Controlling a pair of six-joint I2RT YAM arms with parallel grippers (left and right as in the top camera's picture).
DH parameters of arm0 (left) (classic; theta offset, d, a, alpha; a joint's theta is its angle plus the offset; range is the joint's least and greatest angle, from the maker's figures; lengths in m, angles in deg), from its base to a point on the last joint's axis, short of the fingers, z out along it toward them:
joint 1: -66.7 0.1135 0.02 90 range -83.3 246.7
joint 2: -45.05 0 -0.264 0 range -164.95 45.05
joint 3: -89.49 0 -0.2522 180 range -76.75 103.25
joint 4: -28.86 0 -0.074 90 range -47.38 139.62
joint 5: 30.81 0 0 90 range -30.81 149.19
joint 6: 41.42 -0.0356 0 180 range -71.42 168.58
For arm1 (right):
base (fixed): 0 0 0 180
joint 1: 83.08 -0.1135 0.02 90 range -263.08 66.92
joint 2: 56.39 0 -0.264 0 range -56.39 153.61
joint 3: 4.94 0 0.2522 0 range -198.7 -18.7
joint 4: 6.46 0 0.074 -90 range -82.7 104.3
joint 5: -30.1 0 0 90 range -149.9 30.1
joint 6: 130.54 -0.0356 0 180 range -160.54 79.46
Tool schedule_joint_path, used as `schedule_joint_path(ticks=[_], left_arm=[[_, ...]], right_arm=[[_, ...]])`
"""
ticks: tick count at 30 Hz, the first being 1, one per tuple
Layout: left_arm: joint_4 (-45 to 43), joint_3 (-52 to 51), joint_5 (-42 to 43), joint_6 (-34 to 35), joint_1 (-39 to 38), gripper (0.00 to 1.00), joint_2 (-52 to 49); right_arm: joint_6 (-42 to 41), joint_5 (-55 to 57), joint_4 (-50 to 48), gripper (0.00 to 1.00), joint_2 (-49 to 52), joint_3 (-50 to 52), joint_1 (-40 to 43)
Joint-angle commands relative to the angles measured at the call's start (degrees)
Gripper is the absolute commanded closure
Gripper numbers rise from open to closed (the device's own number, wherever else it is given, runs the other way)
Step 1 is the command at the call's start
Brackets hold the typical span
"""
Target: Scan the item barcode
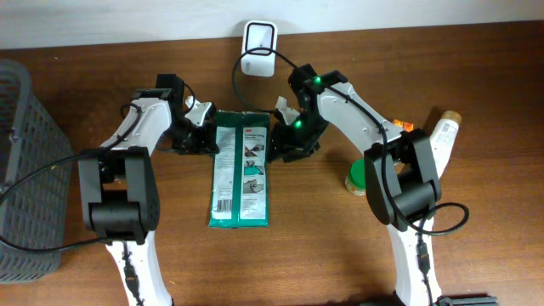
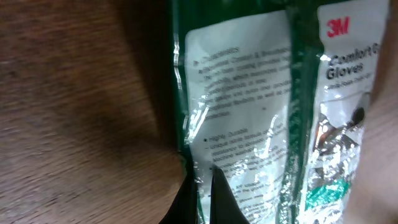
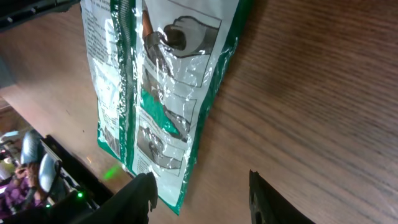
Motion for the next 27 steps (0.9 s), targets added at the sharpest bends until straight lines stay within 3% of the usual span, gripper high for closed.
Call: schedule_joint_path(ticks=[1, 7, 16, 21, 24, 27], left_arm=[[-0.85, -0.26, -1.86, 3.17, 0.04, 1.0, -1.99], [-1.27, -0.28, -1.79, 5.2, 0.04, 1.0, -5.33], [-1.25, -0.28, -1.79, 5.2, 0.04, 1.0, -5.4], [-1.2, -0.28, -1.79, 5.2, 0.04, 1.0, -5.4], [-0.81, -0.28, -1.79, 5.2, 0.04, 1.0, -5.4], [-0.37, -0.28, -1.79, 5.2, 0.04, 1.0, -5.4]], right_arm=[[1.03, -2.45, -2.14, 0.53, 0.2, 3.32, 0.15], [-1.73, -4.2, -8.37, 0.53, 0.2, 9.97, -0.09], [-23.37, -5.6, -34.01, 0.45, 0.22, 22.91, -9.11], [-26.32, -5.64, -43.36, 0.47, 0.2, 22.4, -9.44], [-26.29, -5.62, -44.98, 0.56, 0.2, 20.06, -6.71], [-27.65, -5.42, -47.1, 0.56, 0.2, 18.97, -4.46]])
